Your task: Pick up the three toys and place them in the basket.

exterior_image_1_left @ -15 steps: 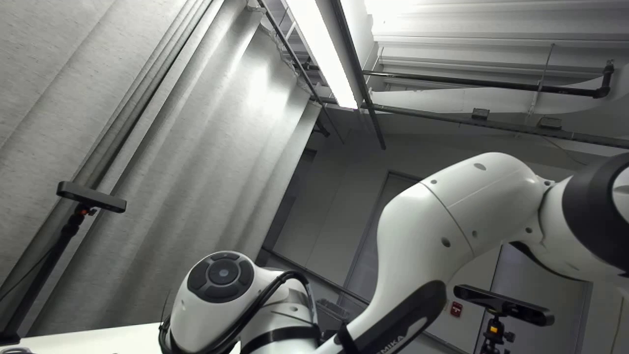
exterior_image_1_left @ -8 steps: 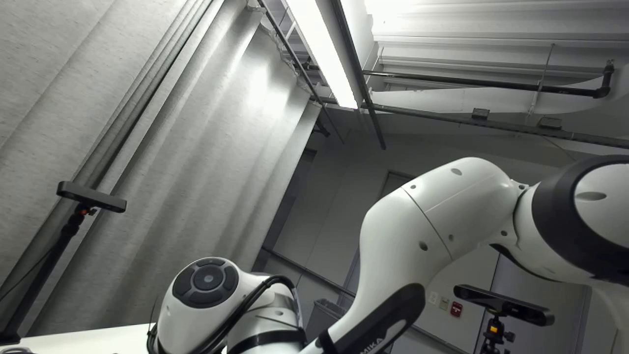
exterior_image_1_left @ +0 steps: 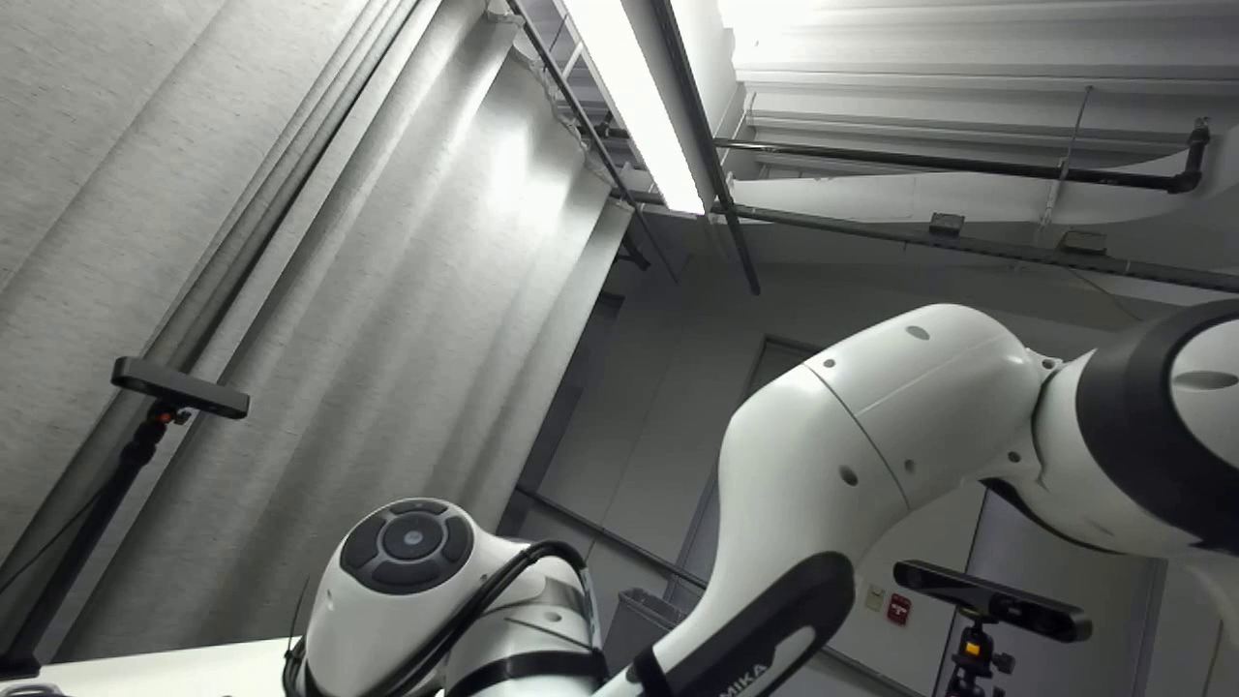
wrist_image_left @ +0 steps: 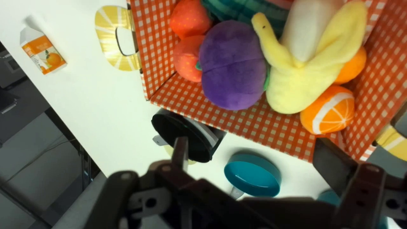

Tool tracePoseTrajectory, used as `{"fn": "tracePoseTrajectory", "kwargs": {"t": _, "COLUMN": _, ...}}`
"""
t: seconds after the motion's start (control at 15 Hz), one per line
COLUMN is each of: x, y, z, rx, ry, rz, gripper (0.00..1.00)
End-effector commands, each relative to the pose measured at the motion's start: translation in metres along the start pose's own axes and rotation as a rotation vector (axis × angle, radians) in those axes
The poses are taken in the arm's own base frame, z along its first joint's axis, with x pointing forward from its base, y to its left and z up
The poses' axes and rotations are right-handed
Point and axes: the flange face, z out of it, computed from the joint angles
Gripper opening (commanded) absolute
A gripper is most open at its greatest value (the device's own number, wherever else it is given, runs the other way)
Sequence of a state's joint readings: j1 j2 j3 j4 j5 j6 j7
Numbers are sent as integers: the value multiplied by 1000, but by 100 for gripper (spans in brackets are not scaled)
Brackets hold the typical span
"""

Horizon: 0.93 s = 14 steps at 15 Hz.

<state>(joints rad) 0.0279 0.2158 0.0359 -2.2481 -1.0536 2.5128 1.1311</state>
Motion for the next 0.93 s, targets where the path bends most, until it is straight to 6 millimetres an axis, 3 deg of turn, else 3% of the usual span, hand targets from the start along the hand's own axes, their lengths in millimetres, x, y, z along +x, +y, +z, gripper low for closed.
{"fn": "tracePoseTrajectory", "kwargs": {"t": 0.0, "x": -27, "y": -7, "z": -32, "rx": 135, "ry": -81, "rz": -13, "gripper": 100}}
{"fn": "tracePoseTrajectory", "kwargs": {"t": 0.07, "x": -12, "y": -9, "z": -12, "rx": 64, "ry": -57, "rz": -3, "gripper": 100}}
{"fn": "tracePoseTrajectory", "kwargs": {"t": 0.27, "x": -24, "y": -16, "z": -27, "rx": 111, "ry": -80, "rz": -16, "gripper": 100}}
{"fn": "tracePoseTrajectory", "kwargs": {"t": 0.87, "x": -26, "y": -12, "z": -27, "rx": 110, "ry": -82, "rz": -14, "gripper": 100}}
